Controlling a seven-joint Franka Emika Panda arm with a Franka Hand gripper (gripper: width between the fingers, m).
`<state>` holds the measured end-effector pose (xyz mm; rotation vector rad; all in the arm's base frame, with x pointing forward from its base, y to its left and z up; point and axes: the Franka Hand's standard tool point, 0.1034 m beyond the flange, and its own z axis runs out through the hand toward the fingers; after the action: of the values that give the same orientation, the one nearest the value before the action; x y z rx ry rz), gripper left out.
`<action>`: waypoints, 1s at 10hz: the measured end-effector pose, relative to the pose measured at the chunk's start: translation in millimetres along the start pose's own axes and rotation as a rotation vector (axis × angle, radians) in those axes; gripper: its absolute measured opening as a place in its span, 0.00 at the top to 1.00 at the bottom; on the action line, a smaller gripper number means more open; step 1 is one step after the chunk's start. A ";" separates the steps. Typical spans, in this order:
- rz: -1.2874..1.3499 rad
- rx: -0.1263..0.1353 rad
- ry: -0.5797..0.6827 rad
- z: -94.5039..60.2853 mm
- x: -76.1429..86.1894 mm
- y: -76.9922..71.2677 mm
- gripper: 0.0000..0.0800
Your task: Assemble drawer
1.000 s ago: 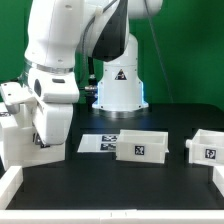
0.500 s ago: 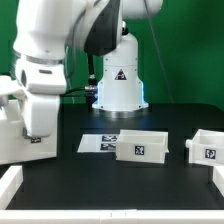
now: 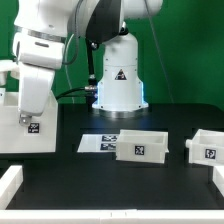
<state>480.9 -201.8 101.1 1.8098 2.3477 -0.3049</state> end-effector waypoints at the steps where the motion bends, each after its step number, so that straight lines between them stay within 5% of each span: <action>1: 0.002 -0.002 -0.002 -0.1 0.6 0.8 0.92; 2: 0.060 -0.040 -0.040 -1.1 6.7 11.0 0.92; 4: 0.243 -0.212 -0.097 -22.5 15.8 49.5 0.92; 5: 0.352 -0.256 -0.101 -20.4 29.5 59.5 0.92; 6: 0.431 -0.275 -0.108 -11.9 47.3 65.2 0.92; 7: 0.449 -0.263 -0.134 -8.7 58.9 66.9 0.92; 10: 0.411 -0.244 -0.203 -11.9 62.3 74.1 0.92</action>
Offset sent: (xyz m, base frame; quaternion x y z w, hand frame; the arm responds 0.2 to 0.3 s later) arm 0.0490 -0.0139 0.0564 -0.1570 -0.2871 0.1339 0.9354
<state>536.7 -122.3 92.4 1.9730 1.7426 -0.1312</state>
